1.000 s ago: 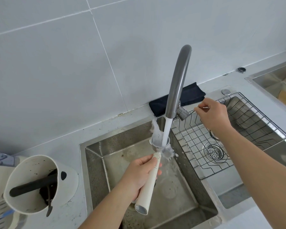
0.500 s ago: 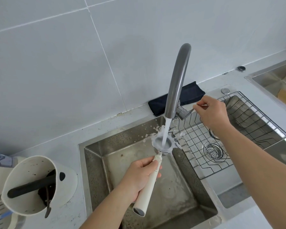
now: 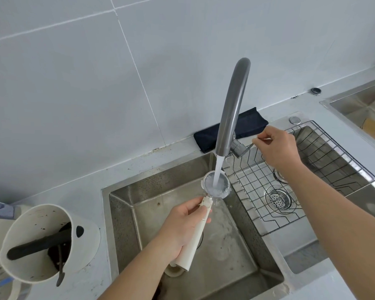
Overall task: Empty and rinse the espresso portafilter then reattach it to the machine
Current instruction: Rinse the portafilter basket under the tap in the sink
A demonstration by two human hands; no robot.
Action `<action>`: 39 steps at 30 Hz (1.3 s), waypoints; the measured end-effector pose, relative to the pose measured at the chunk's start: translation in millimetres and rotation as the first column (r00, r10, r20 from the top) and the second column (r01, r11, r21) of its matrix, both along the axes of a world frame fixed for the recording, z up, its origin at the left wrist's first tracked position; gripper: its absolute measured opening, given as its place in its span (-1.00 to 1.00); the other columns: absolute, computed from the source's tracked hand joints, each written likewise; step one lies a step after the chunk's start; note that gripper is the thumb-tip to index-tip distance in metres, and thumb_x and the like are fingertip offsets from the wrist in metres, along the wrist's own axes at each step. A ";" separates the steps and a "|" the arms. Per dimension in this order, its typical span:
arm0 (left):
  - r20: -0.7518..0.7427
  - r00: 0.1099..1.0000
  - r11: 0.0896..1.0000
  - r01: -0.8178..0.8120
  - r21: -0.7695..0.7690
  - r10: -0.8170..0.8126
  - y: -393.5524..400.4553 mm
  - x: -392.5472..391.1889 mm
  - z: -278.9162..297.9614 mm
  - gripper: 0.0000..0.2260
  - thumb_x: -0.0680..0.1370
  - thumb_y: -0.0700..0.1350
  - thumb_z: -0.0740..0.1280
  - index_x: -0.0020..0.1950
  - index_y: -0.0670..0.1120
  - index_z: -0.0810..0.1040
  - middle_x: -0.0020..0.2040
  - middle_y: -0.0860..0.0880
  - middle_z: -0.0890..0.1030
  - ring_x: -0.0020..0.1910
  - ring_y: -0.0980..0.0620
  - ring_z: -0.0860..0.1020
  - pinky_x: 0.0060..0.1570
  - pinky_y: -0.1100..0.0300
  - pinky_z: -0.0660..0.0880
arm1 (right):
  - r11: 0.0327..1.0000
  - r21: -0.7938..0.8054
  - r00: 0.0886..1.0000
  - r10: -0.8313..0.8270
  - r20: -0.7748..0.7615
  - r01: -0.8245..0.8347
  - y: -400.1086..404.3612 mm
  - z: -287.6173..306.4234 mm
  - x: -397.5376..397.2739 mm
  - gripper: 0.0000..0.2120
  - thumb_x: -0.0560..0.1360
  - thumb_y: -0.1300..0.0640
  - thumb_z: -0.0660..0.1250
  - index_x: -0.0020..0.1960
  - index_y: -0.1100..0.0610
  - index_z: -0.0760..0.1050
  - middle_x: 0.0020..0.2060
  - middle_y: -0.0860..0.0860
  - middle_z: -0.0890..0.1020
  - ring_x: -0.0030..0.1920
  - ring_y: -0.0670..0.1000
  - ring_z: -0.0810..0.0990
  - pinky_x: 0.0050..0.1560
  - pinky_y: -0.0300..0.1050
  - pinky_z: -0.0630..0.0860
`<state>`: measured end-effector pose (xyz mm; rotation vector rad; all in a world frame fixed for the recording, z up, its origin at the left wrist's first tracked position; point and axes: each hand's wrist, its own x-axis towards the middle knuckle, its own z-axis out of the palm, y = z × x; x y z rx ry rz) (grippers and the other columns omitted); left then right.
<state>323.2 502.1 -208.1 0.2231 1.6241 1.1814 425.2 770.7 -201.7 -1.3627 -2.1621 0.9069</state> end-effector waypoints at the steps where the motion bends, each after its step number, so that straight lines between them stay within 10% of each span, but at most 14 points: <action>1: 0.010 1.000 1.000 -0.003 0.006 0.003 1.5 -0.1 -0.2 -0.82 0.56 -0.06 0.37 0.12 0.16 0.65 0.01 -0.01 0.72 0.00 -0.10 0.68 -0.31 0.15 0.53 | 1.000 0.002 1.000 0.000 0.000 0.000 0.0 -0.4 0.3 -0.87 0.53 0.11 0.40 -0.10 0.17 0.57 -0.18 0.09 0.68 -0.19 0.10 0.63 -0.19 -0.06 0.58; 9: 0.232 0.969 0.992 -0.104 0.072 0.085 16.7 1.5 -2.1 -0.85 0.56 -0.14 0.36 0.08 0.01 0.67 -0.03 -0.04 0.73 -0.09 0.01 0.69 0.01 -0.01 0.58 | 1.000 0.012 1.000 0.006 0.012 -0.006 -0.2 0.0 0.1 -0.87 0.54 0.11 0.40 -0.10 0.18 0.56 -0.20 0.09 0.68 -0.24 0.11 0.64 -0.31 -0.15 0.53; 23: 0.405 0.880 0.965 -0.261 -0.021 0.247 47.4 1.9 -3.0 -0.77 0.62 -0.13 0.27 0.11 -0.27 0.60 -0.14 -0.17 0.68 -0.31 0.01 0.63 -0.31 0.19 0.58 | 1.000 0.023 1.000 0.008 0.004 -0.008 1.5 -1.7 0.8 -0.87 0.53 0.11 0.40 -0.11 0.18 0.56 -0.21 0.10 0.68 -0.30 0.02 0.58 -0.16 0.01 0.62; 30: 0.546 0.757 0.927 -0.358 -0.115 0.360 61.5 -3.4 -9.8 -0.78 0.59 -0.15 0.34 0.12 -0.28 0.53 -0.04 -0.23 0.62 -0.11 -0.09 0.62 0.09 0.08 0.57 | 1.000 0.017 1.000 0.003 0.000 -0.003 2.1 -2.4 1.2 -0.87 0.53 0.10 0.40 -0.11 0.17 0.56 -0.19 0.08 0.68 -0.22 0.02 0.61 -0.12 0.01 0.62; 39: 0.542 0.779 0.948 -0.283 -0.143 0.314 76.0 -9.2 -22.6 -0.89 0.60 -0.24 0.26 0.11 -0.22 0.48 -0.46 -0.13 0.61 -0.29 0.00 0.46 0.05 0.13 0.37 | 1.000 0.002 1.000 -0.012 0.002 0.012 2.0 -3.5 0.0 -0.88 0.53 0.10 0.40 -0.10 0.15 0.57 -0.19 0.05 0.67 -0.28 -0.08 0.57 -0.17 -0.08 0.58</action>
